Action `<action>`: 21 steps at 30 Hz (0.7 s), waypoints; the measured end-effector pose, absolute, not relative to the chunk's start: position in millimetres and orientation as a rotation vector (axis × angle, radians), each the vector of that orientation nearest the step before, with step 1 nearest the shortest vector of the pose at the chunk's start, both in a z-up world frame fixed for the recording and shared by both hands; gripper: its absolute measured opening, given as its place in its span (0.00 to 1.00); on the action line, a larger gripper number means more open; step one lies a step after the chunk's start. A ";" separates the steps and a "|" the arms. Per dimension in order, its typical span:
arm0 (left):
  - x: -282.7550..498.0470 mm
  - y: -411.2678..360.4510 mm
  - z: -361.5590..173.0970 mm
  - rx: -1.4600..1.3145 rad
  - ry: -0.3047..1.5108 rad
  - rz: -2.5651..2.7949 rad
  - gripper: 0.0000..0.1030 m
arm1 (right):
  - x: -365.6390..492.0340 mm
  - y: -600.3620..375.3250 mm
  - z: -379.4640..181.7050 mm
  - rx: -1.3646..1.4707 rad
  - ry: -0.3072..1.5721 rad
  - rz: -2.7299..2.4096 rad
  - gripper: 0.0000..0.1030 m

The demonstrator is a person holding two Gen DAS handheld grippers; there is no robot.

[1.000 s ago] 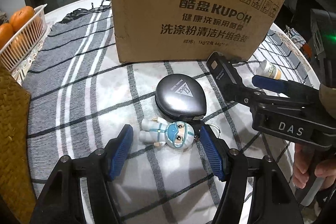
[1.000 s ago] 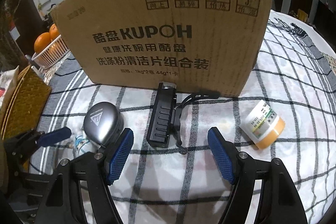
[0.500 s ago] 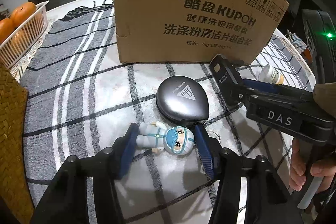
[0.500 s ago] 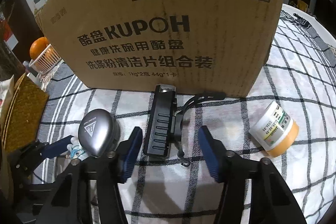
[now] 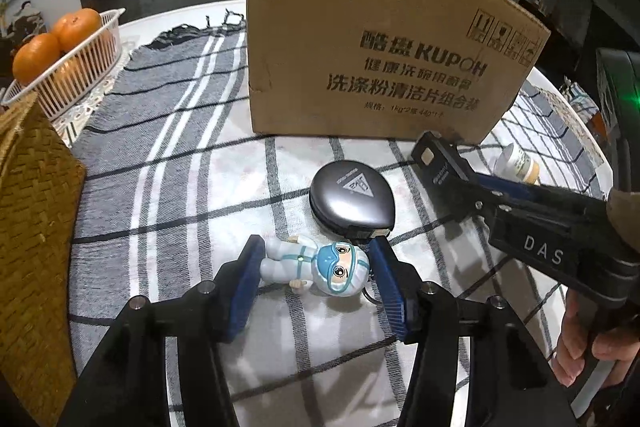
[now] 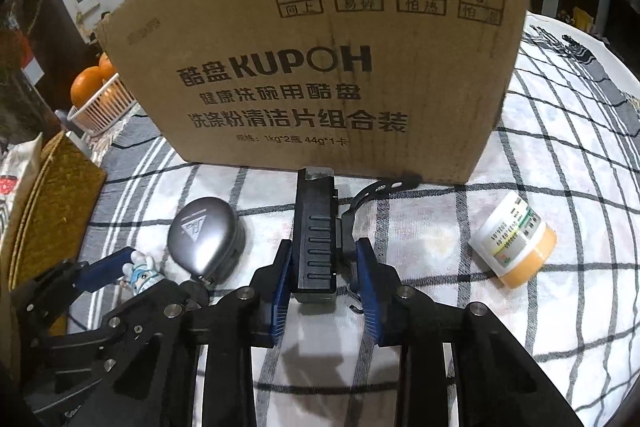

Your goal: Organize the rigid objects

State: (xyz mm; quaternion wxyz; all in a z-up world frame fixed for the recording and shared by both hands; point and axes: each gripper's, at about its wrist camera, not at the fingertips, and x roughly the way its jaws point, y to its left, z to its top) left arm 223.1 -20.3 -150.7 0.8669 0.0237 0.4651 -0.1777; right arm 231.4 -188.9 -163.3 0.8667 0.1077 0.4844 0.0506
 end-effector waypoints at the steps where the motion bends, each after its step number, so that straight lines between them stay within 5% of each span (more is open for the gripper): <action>1: 222.0 -20.7 -148.6 0.048 0.968 -0.369 0.52 | 229.5 -189.4 -161.5 0.229 1.011 0.107 0.31; 21: 197.2 -29.7 -82.8 0.049 0.806 -0.359 0.52 | 187.6 -196.4 -103.2 0.219 0.876 0.117 0.31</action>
